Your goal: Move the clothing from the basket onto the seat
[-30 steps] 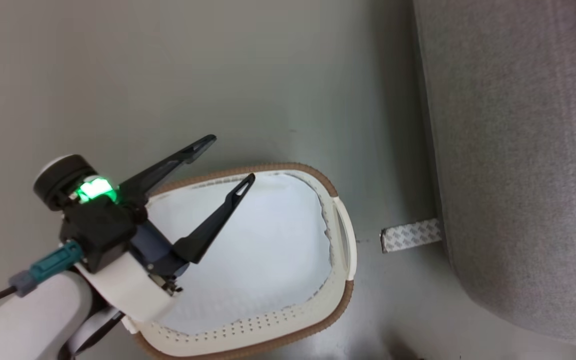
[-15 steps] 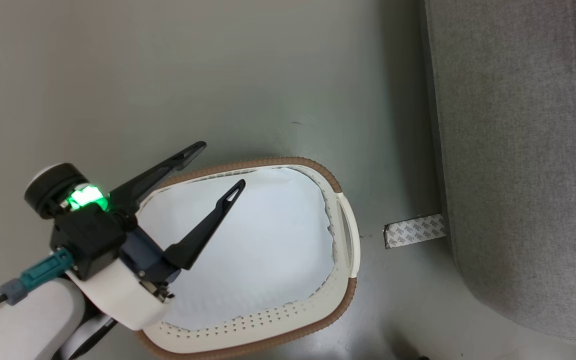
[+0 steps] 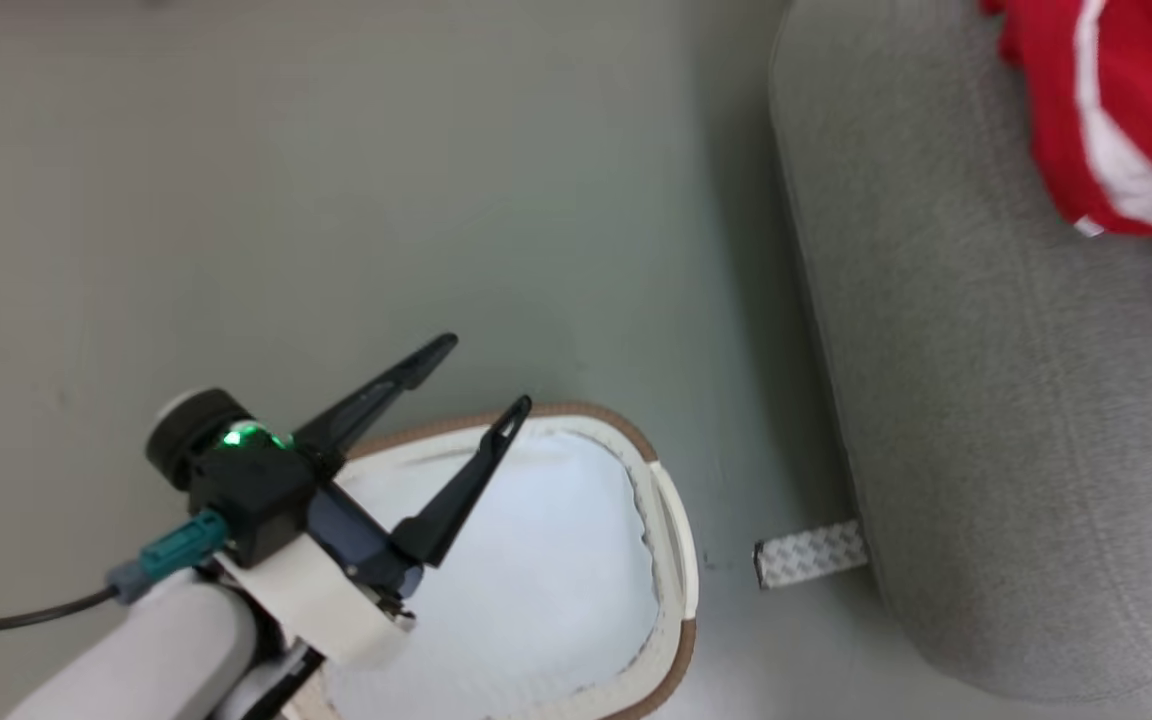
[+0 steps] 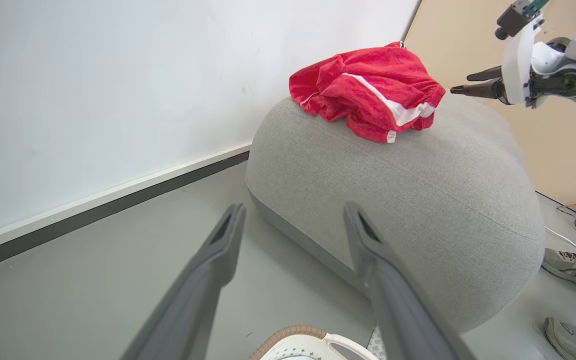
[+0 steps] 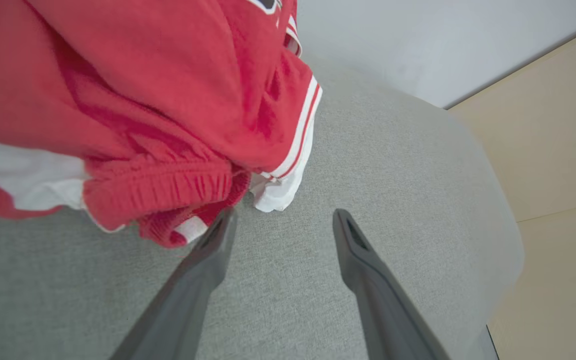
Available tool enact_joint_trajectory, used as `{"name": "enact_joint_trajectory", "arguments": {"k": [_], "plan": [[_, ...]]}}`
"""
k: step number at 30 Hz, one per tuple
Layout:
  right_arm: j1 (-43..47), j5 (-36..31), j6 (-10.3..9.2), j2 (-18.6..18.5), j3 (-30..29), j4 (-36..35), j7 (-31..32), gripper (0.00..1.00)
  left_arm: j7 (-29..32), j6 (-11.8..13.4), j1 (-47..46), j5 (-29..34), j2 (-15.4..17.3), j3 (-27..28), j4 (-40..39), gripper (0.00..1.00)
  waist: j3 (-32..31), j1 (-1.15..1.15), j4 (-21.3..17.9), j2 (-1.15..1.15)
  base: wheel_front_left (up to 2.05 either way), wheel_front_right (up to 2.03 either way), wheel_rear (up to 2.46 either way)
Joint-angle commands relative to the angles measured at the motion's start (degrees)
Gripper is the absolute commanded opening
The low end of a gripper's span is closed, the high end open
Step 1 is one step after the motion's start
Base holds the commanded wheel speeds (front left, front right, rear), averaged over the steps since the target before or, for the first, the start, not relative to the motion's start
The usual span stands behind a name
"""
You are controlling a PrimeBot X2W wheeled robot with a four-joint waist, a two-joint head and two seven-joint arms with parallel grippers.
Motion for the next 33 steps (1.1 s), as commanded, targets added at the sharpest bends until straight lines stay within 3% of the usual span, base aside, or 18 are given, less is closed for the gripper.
{"name": "enact_joint_trajectory", "arguments": {"k": [1,5,9,16,23,33], "plan": [[2.17,2.45,-0.14,-2.1,1.62,0.07,1.27,1.0,-0.57,0.4,1.22,-0.72,-1.32,-0.31,1.26,1.0,-6.43,0.0,-0.62,0.0,0.0,0.0,0.0],[4.78,7.77,-0.14,-6.44,6.83,0.72,2.54,1.0,-1.49,1.04,2.48,-1.68,-4.01,-0.94,4.32,1.0,-12.26,0.0,-0.62,0.0,0.0,0.0,0.0],[6.06,12.98,-0.14,-10.41,10.64,0.02,-0.71,1.0,-2.24,1.66,3.58,-2.89,-6.47,-0.76,7.04,1.0,-17.51,0.0,-0.1,0.0,0.0,0.0,0.0],[8.59,18.1,-0.14,-12.24,16.01,-3.33,-8.1,1.0,-3.06,3.09,5.21,-4.48,-10.49,1.38,10.79,1.0,-25.14,0.0,2.71,0.0,0.0,0.0,0.0],[12.43,21.4,-0.14,-7.77,15.99,-7.19,-13.53,1.0,-3.34,3.68,8.0,-6.69,-12.7,5.54,14.45,1.0,-30.18,0.0,6.46,0.0,0.0,0.0,0.0],[23.76,19.67,-0.14,2.13,13.32,-20.07,-19.29,1.0,-3.37,4.81,17.26,-2.45,-15.43,20.08,15.78,1.0,-32.67,0.0,10.77,0.0,0.0,0.0,0.0]]}}
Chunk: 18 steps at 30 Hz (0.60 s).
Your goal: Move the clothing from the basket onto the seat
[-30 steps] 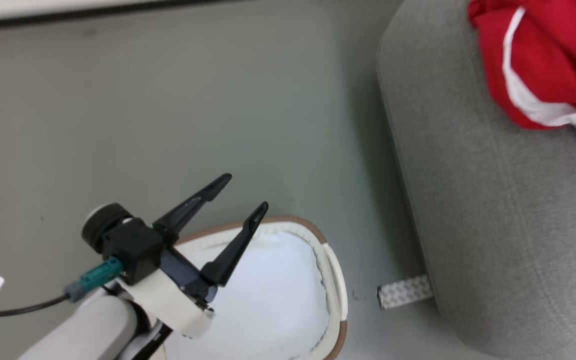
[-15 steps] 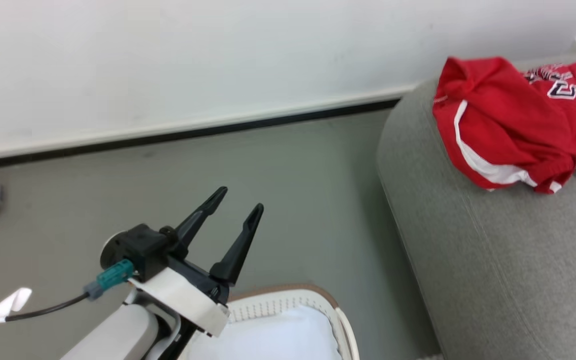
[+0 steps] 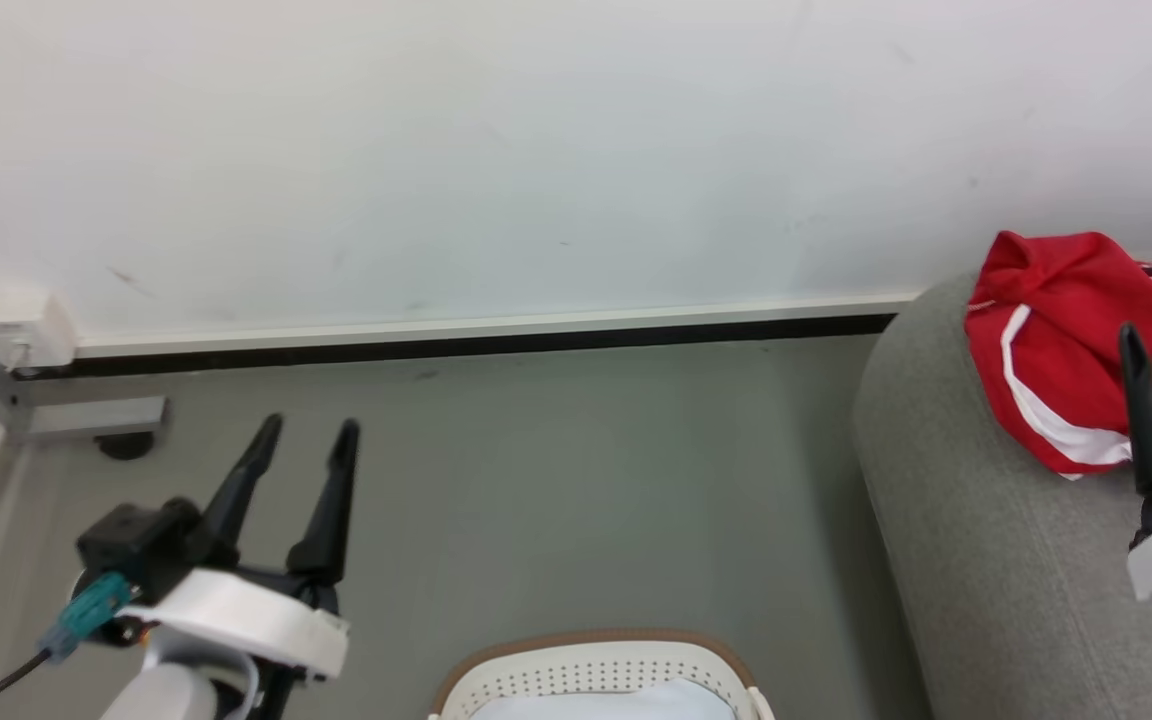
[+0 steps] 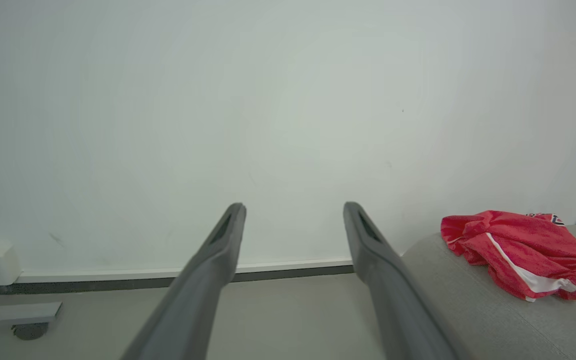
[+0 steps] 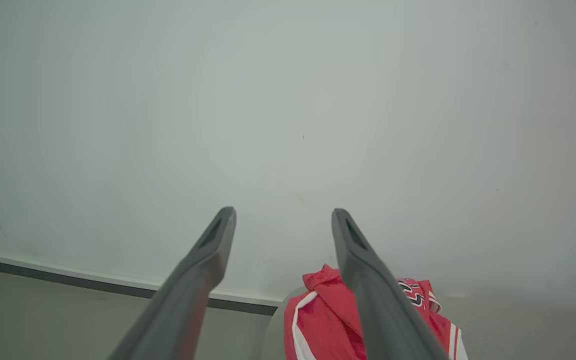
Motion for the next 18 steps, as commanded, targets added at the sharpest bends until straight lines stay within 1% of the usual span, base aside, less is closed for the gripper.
{"name": "enact_joint_trajectory", "arguments": {"k": [1,6,9,11,12,13,15,18], "plan": [[3.64,-1.24,-0.13,1.75,-1.12,-2.69,-1.35,1.0,-0.03,-0.74,2.94,1.82,-1.14,3.23,-0.01,1.0,-0.82,0.02,1.5,0.0,0.0,0.0,0.0],[11.28,-3.01,-0.13,7.41,-1.53,-6.41,-5.42,1.0,-0.02,-3.47,8.58,5.49,-5.18,11.84,-1.63,1.0,-1.33,0.02,2.97,0.0,0.0,0.0,0.0],[14.97,-3.29,-0.13,9.89,-0.61,-5.89,-8.88,1.0,-0.02,-5.22,11.06,7.8,-7.58,15.35,-0.62,1.0,-1.5,0.02,3.31,0.0,0.0,0.0,0.0],[17.13,-2.87,-0.13,11.07,0.69,-4.44,-10.73,1.0,-0.03,-6.25,12.68,9.39,-9.35,17.21,0.48,1.0,-1.57,0.02,3.45,0.0,0.0,0.0,0.0],[17.13,-2.87,-0.13,11.07,0.69,-4.44,-10.73,1.0,-0.03,-6.25,12.68,9.39,-9.35,17.21,0.48,1.0,-1.57,0.02,3.45,0.0,0.0,0.0,0.0],[17.64,-2.43,-0.13,11.37,1.25,-3.64,-11.84,1.0,-0.03,-6.86,13.36,9.67,-10.34,18.02,0.96,1.0,-1.54,0.02,3.47,0.0,0.0,0.0,0.0],[18.68,-2.88,-0.13,11.78,2.38,-1.63,-14.06,1.0,-0.03,-7.97,14.1,11.5,-11.89,19.83,1.56,1.0,-1.47,0.02,3.41,0.0,0.0,0.0,0.0],[19.34,-3.29,-0.13,12.65,3.19,1.72,-16.65,1.0,-0.03,-9.39,15.38,14.3,-13.73,21.14,2.93,1.0,-1.43,0.02,3.09,0.0,0.0,0.0,0.0]]}}
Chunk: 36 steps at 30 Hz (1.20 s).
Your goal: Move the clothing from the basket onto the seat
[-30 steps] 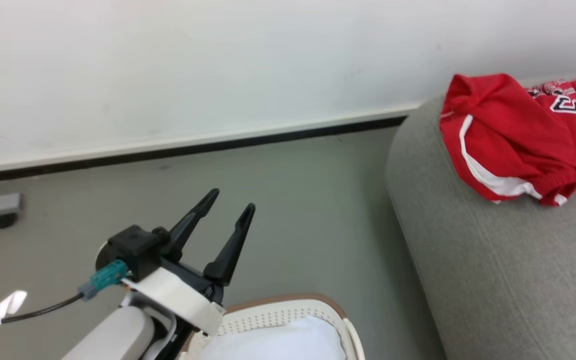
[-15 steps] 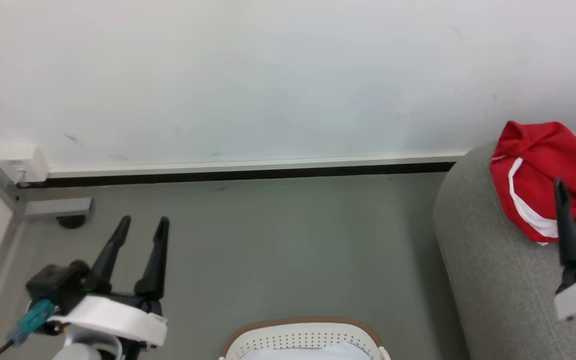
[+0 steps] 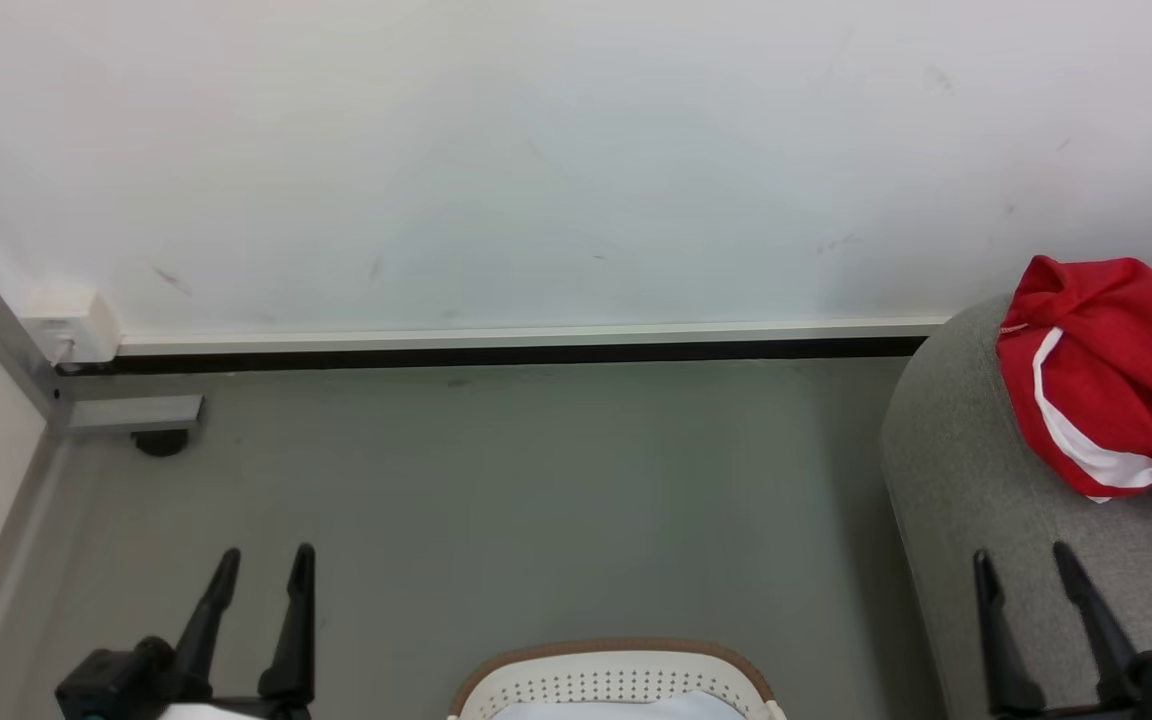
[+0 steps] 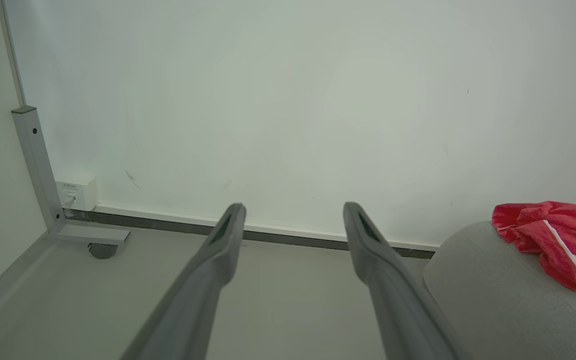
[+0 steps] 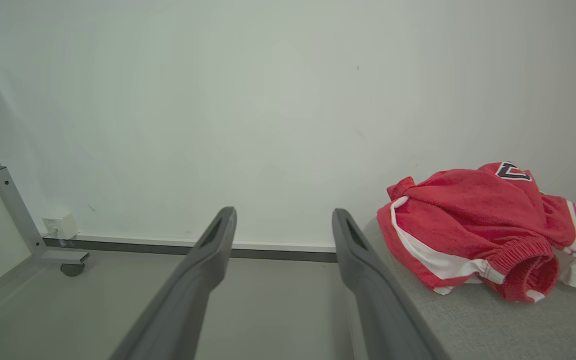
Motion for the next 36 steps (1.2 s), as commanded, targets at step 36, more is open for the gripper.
{"name": "enact_joint_trajectory", "arguments": {"k": [36], "plan": [[-2.09,0.49,-0.13,1.86,4.68,7.94,-2.77,1.0,-0.02,-1.81,0.58,7.09,-1.38,0.71,2.95,1.0,0.27,0.01,-2.19,0.0,0.0,0.0,0.0]]}}
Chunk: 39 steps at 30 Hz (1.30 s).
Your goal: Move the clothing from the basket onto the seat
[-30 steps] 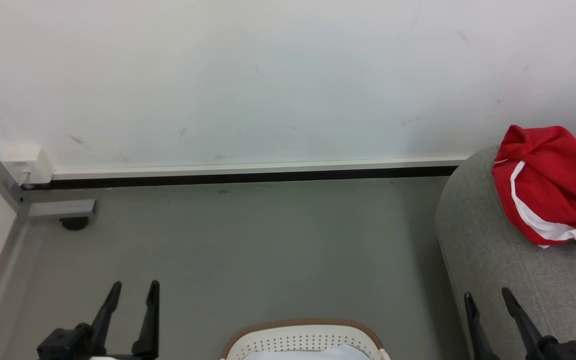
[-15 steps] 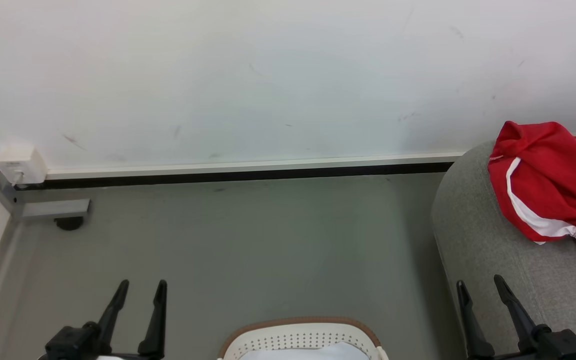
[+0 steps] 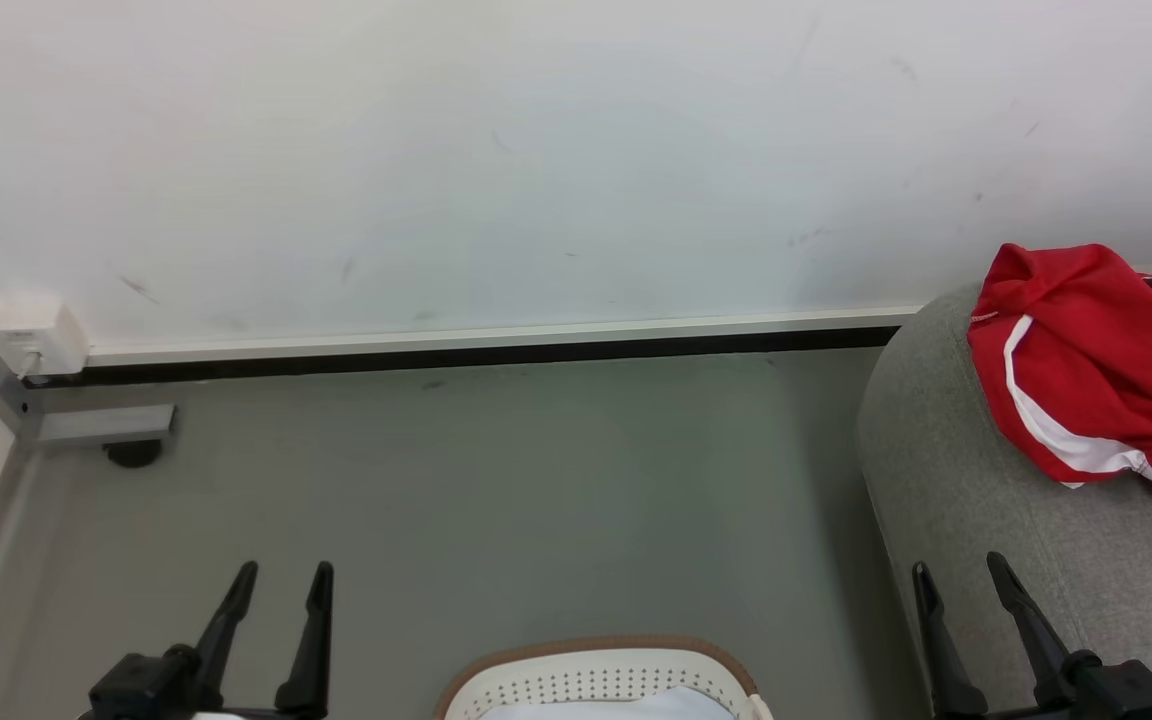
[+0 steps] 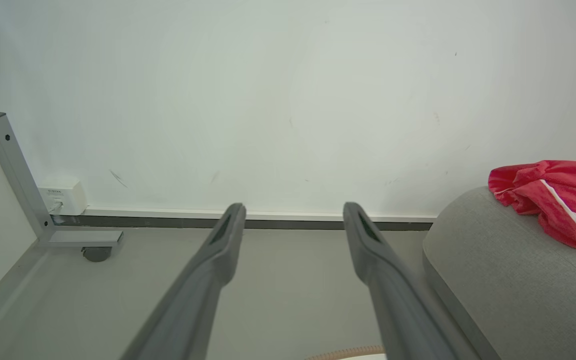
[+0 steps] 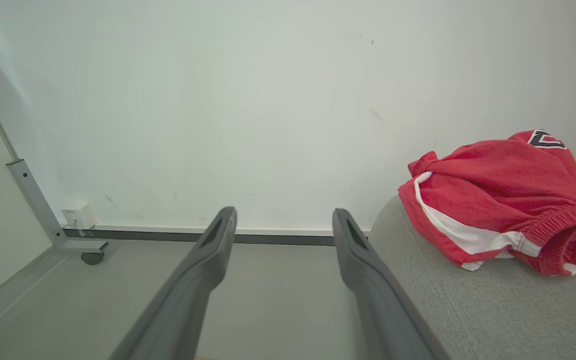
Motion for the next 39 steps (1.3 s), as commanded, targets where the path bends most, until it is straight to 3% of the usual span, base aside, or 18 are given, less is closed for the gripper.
{"name": "enact_joint_trajectory", "arguments": {"k": [1,6,7,11,39], "plan": [[0.17,0.18,-0.13,0.05,0.04,0.21,-0.19,1.0,-0.02,0.09,-0.06,-0.1,0.31,0.03,0.12,1.0,0.01,0.0,0.05,0.0,0.0,0.0,0.0],[-0.02,0.12,-0.13,0.11,0.03,0.28,-0.19,1.0,-0.02,0.08,-0.49,-0.57,0.2,-0.13,0.28,1.0,0.03,0.0,0.23,0.0,0.0,0.0,0.0],[0.01,0.18,0.0,0.06,0.06,0.26,0.0,0.0,0.0,0.0,-0.1,-0.37,-0.05,-0.14,0.36,0.0,0.03,0.0,0.23,0.0,0.0,0.0,0.0],[0.97,0.93,0.01,0.13,0.19,1.8,0.2,0.0,0.18,-0.01,0.77,-0.98,-0.96,-0.5,2.17,0.0,0.03,0.0,0.25,0.0,0.0,0.0,0.0],[-1.23,28.62,-0.02,-1.01,-2.38,1.72,6.08,0.0,7.39,0.01,-1.38,-26.64,-2.57,2.89,2.1,0.0,-0.02,0.0,1.66,0.0,0.0,0.0,0.0]]}}
